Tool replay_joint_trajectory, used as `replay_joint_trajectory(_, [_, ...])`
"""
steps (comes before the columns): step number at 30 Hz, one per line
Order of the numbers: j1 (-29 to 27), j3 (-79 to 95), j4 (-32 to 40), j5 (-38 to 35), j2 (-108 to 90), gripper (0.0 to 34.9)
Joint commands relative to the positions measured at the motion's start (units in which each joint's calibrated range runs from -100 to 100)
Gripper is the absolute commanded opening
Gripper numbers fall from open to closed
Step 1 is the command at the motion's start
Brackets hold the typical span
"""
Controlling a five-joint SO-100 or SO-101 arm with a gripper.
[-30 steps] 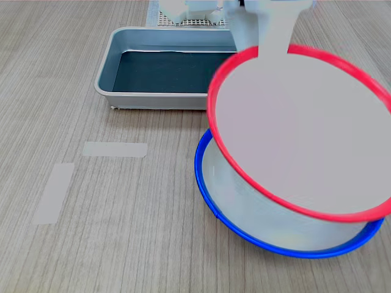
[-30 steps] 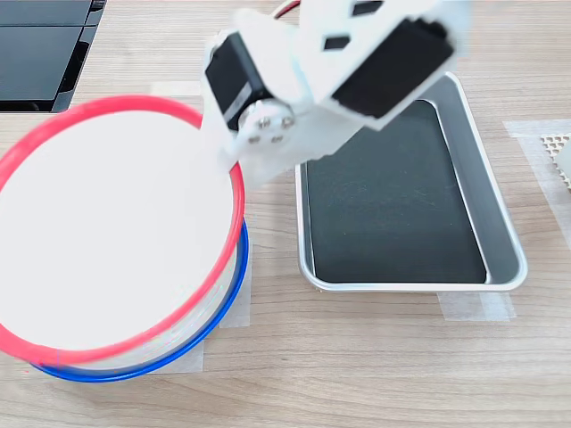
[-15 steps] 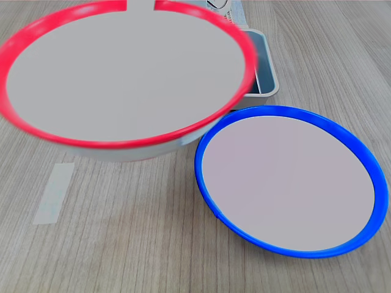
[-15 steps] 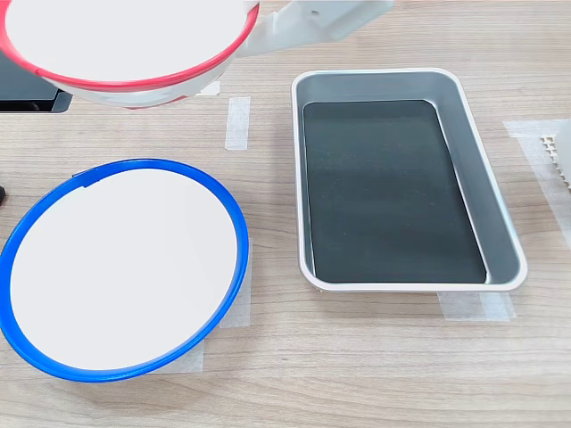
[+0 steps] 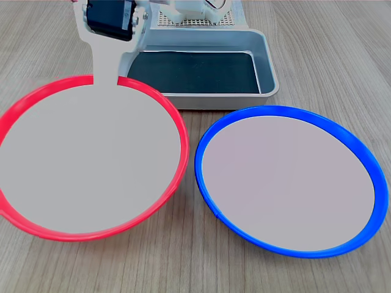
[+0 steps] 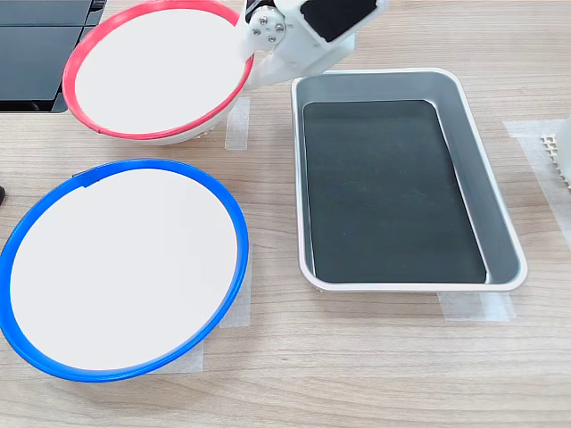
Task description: Lift the stacked dish and set it down on the table.
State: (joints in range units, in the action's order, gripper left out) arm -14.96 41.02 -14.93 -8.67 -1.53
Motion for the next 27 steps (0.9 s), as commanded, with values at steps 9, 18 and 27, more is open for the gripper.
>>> replay_joint_trajectory(9, [-1.8,-3.2,1.7,-2.1,2.6,0.0])
replay_joint_trajectory(18, [-0.6,-2.1,2.3,-2.3,2.8,0.0])
replay_joint_trajectory(27, [-0.2,-1.1,0.5,-4.8,1.9,7.5])
